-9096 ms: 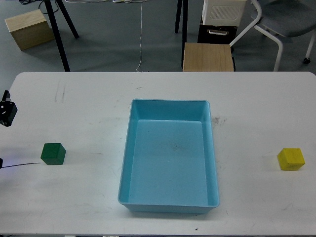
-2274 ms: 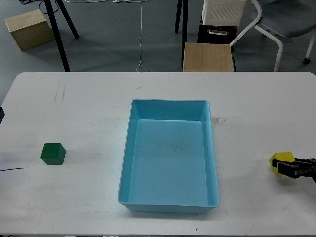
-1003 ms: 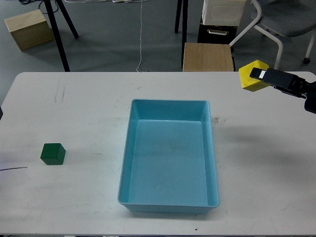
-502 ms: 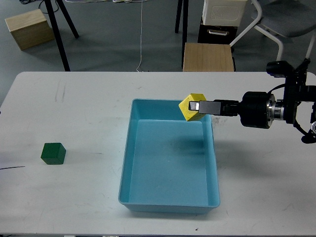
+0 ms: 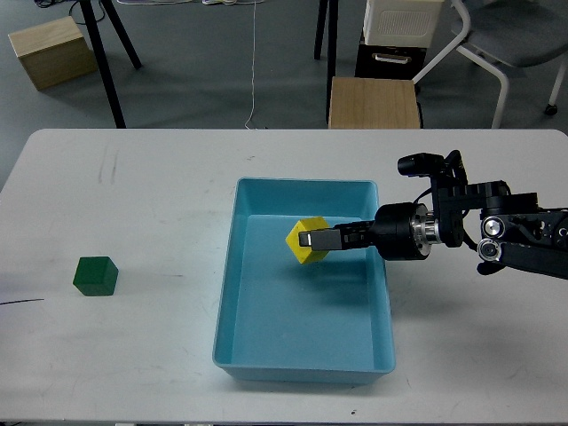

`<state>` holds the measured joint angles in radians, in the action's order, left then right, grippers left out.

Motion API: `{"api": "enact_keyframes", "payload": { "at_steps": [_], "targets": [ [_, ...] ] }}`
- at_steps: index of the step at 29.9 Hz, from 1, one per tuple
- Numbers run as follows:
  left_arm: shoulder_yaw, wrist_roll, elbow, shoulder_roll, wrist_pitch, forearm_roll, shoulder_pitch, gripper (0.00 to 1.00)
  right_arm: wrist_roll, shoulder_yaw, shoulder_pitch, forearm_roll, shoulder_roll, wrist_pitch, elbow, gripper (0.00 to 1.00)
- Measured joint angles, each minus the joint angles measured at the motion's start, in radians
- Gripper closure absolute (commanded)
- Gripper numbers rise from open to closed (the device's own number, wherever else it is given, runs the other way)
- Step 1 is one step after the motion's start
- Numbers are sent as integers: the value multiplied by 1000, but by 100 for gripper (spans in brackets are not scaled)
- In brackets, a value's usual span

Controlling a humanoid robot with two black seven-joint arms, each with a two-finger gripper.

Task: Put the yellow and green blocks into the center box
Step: 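Lower the yellow cube into the tray and open the right gripper, then withdraw the right gripper away from the tray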

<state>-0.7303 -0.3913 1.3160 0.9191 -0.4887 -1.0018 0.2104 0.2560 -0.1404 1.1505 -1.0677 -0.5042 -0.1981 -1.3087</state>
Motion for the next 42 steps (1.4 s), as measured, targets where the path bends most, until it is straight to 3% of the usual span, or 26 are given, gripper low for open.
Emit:
{"api": "enact_keyframes", "payload": {
  "at_steps": [7,13,16,20,35,42],
  "targets": [
    [0,0,0,0,0,0,-14,0,0,-46,-1,1,143,-1,116,62],
    [0,2,-5,6,0,2,-23,0,0,-59,4,1,196,-1,165,48],
    [0,2,-6,7,0,2,-25,0,-5,-60,2,1,203,-1,176,22],
    [0,2,-6,7,0,2,-26,0,-19,-60,-3,1,208,-1,186,4],
    [-2,3,-6,15,0,-1,-26,0,-21,-38,4,11,197,0,187,3],
    [-2,2,-6,15,0,0,-26,0,-23,141,31,187,79,3,186,3]
  ]
}}
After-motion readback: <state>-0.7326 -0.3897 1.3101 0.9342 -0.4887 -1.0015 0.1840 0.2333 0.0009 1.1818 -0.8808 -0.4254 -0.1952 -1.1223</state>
